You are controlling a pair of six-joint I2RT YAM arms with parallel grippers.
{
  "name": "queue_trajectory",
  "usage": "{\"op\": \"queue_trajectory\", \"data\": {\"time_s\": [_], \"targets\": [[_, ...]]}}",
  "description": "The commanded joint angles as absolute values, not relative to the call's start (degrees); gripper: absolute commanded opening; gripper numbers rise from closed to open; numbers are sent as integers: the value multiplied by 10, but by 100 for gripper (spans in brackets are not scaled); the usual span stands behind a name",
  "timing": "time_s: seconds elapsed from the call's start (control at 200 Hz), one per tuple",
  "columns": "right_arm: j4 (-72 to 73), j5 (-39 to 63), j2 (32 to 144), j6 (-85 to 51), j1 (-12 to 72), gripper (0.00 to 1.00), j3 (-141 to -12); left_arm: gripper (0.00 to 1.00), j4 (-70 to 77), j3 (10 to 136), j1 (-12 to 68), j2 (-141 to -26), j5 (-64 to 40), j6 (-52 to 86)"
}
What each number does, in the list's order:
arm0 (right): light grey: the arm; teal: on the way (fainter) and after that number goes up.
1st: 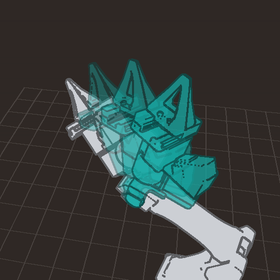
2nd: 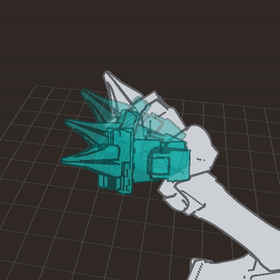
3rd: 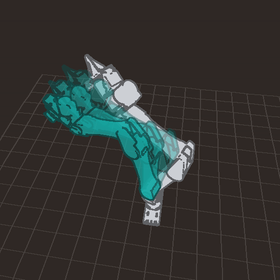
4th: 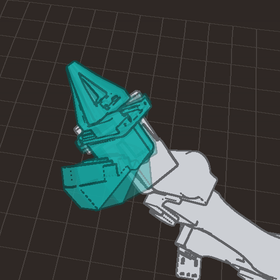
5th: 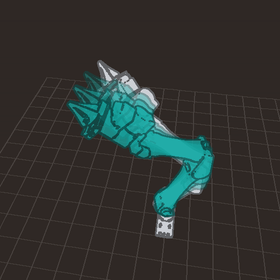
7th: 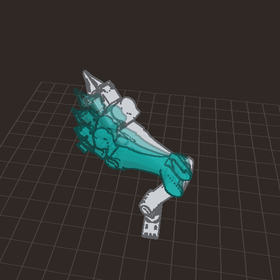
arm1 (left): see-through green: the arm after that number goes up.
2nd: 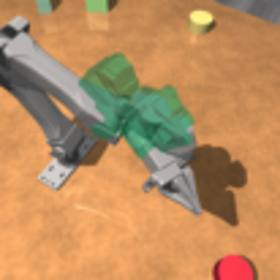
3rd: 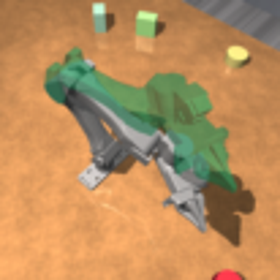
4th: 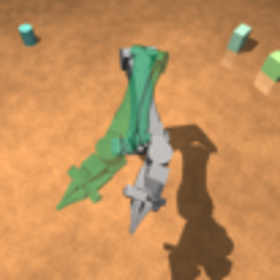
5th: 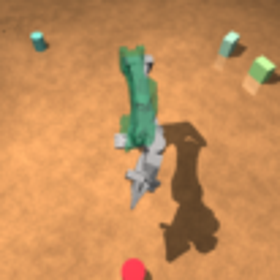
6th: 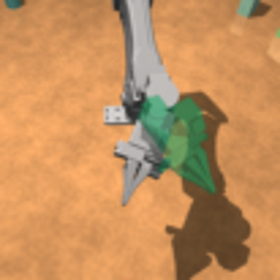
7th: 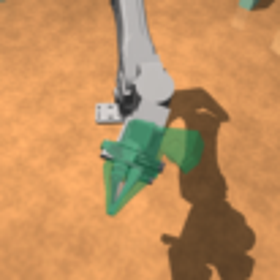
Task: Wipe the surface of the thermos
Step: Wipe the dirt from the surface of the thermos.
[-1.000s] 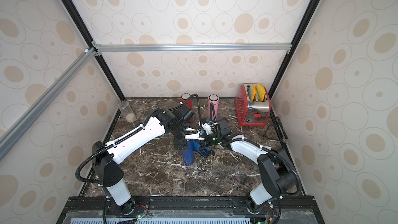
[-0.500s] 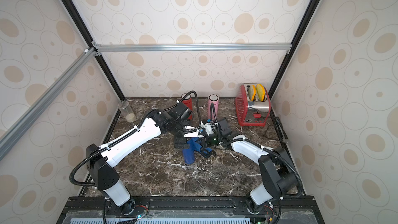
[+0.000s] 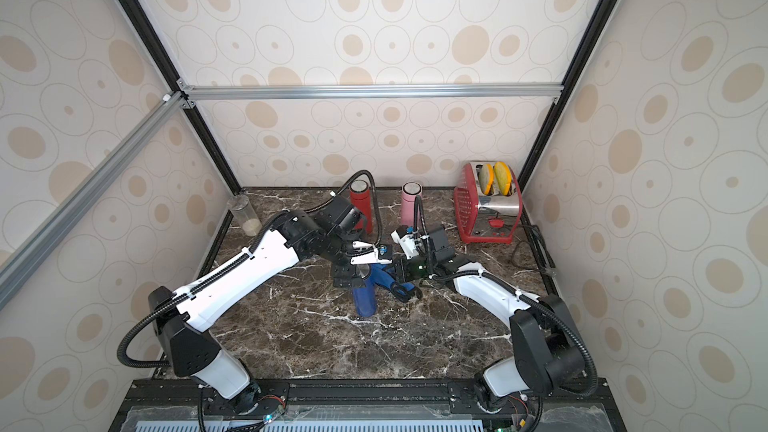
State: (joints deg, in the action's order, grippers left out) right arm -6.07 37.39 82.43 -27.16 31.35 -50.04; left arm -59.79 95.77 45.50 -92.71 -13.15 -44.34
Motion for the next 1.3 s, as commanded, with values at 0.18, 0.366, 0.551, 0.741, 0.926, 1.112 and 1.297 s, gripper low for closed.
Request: {"op": "queue_trajectory", "data": {"time_s": [0.18,0.366,0.551,0.741,0.926,1.112,1.297], "targets": [[-79,373,791,-257,297,0,-482,99,-567,926,456,-874,-165,-416],[-78,376,781,-258,291,0,-473,99,-479,857,455,-831,-152,-372],[-82,375,773,-257,289,0,-468,99,-311,743,456,-759,-143,-292],[-84,379,768,-256,287,0,-464,99,-170,638,455,-697,-146,-215],[-87,378,764,-255,287,0,-461,99,-104,563,456,-658,-135,-164],[-84,378,766,-259,287,0,-460,99,-65,512,456,-635,-129,-137],[-90,377,759,-262,287,0,-461,99,0,448,456,-619,-114,-115]]}}
